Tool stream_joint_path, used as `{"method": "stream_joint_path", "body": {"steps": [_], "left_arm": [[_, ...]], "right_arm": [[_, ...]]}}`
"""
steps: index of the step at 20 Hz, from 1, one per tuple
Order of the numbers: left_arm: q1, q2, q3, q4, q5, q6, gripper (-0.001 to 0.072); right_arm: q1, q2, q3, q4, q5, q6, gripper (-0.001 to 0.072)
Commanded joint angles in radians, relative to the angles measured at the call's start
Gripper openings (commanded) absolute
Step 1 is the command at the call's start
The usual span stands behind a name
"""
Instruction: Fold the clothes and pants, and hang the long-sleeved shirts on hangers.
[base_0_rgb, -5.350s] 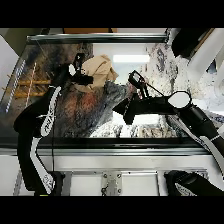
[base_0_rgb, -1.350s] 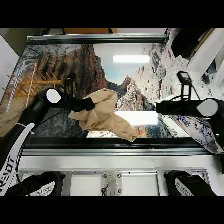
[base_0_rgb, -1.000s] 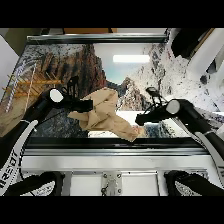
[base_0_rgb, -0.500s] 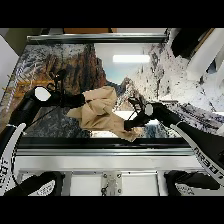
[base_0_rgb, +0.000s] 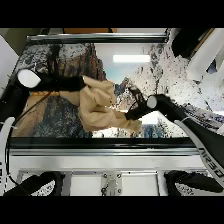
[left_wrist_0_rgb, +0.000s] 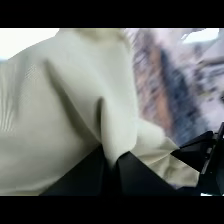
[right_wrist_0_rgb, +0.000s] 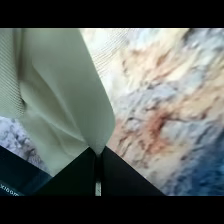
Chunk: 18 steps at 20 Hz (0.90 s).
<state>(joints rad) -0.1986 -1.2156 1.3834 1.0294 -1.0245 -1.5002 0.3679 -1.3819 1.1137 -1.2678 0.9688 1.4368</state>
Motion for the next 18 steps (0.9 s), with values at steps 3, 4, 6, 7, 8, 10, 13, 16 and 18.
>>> {"method": "stream_joint_path", "body": {"steps": [3,4,6,7,8,10,13,16,18], "left_arm": [[-0.103,0.001,0.561,-0.008,-0.033,0.013,0.0019],[-0.116,0.001,0.644,0.002,-0.030,0.013,0.0019],[-0.139,0.019,0.739,0.053,-0.003,0.013,0.0019],[-0.147,0.051,0.721,0.106,0.034,0.011,0.0019],[-0.153,0.094,0.659,0.161,0.079,0.008,0.0019],[-0.141,0.171,0.504,0.237,0.106,-0.045,0.0019],[-0.113,0.260,0.219,0.233,0.078,-0.129,0.0019],[-0.116,0.322,-0.104,0.225,0.063,-0.184,0.0019],[-0.116,0.351,-0.291,0.196,0.031,-0.193,0.0020]], "right_arm": [[-0.198,0.325,0.356,-0.143,0.072,0.000,0.0028],[-0.234,0.387,0.409,-0.143,0.054,0.000,0.0028],[-0.290,0.494,0.476,-0.144,0.024,0.001,0.0028],[-0.312,0.545,0.487,-0.143,0.004,0.006,0.0028],[-0.333,0.585,0.487,-0.143,-0.011,0.009,0.0028],[-0.365,0.628,0.486,-0.145,-0.006,0.033,0.0028],[-0.375,0.602,0.484,-0.145,0.052,0.061,0.0028],[-0.373,0.496,0.464,-0.143,0.084,0.061,0.0029],[-0.373,0.399,0.448,-0.143,0.086,0.060,0.0054]]}}
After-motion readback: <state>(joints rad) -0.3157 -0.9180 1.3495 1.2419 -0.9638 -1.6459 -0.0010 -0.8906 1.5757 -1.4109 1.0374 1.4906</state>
